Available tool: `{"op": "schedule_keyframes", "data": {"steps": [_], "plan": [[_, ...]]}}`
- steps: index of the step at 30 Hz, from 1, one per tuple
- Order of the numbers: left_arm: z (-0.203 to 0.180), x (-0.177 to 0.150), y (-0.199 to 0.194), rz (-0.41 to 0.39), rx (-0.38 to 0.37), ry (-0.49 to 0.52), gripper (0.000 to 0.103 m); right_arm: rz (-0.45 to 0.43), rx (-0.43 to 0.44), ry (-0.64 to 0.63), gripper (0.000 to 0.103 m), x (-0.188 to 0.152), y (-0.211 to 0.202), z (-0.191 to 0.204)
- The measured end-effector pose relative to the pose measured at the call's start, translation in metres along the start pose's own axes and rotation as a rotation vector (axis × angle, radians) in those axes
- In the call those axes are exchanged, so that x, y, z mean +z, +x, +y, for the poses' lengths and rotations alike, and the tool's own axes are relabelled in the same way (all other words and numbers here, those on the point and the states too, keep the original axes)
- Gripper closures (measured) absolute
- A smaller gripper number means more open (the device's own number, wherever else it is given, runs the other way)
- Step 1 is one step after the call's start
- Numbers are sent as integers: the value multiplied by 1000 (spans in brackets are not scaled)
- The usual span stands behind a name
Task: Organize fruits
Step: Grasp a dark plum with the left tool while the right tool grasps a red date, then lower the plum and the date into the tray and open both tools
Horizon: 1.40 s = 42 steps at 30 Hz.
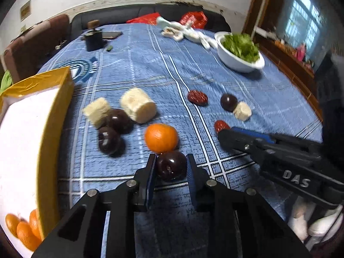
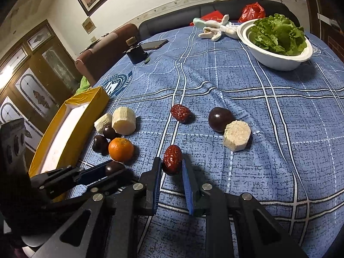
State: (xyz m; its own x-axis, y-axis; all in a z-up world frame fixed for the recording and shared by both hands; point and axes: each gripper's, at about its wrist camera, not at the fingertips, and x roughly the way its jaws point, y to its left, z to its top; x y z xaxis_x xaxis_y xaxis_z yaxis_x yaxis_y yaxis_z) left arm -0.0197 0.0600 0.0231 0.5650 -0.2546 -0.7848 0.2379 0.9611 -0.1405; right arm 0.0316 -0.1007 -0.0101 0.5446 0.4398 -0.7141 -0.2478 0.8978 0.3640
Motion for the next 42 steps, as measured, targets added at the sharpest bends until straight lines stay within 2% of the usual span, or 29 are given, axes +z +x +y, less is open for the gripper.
{"op": "schedule_keyframes", "data": {"steps": [5,9,10,13,16,19,23,24,25,27,32,34,36,38,40,41,42], "plan": [[35,-3,-49,-83,5,-111,77,-14,-12,-23,81,-2,-1,5],[82,-21,-97,-150,92,-210,77,-30,-44,-39,81,-5,-3,10],[99,-29,-111,-165,133,-242,77,-36,-60,-47,82,-7,-3,12],[135,-47,-134,-183,209,-309,77,-51,-82,-70,82,-9,-6,18],[165,-65,-146,-177,284,-362,76,-57,-54,-75,81,-10,-14,31],[186,-77,-143,-153,303,-403,76,-46,19,-96,81,-17,-22,60],[196,-81,-134,-125,304,-430,75,-7,95,-191,81,-25,-23,113],[199,-83,-132,-121,294,-440,71,1,113,-214,81,-27,-22,126],[199,-85,-132,-122,285,-446,59,13,137,-236,81,-28,-22,139],[200,-89,-136,-139,262,-463,45,40,190,-281,81,-33,-20,166],[200,-95,-155,-199,222,-483,41,160,342,-311,81,-37,0,212],[199,-96,-160,-215,212,-484,39,228,407,-302,81,-38,13,224],[199,-98,-164,-227,195,-487,39,334,465,-299,81,-41,32,237],[198,-98,-167,-234,183,-484,39,401,449,-295,81,-41,52,241],[198,-99,-170,-242,174,-482,39,400,388,-307,81,-36,65,240],[198,-100,-171,-246,169,-484,39,396,399,-292,81,-29,69,238],[199,-101,-172,-249,166,-486,38,378,370,-290,81,-22,72,238]]}}
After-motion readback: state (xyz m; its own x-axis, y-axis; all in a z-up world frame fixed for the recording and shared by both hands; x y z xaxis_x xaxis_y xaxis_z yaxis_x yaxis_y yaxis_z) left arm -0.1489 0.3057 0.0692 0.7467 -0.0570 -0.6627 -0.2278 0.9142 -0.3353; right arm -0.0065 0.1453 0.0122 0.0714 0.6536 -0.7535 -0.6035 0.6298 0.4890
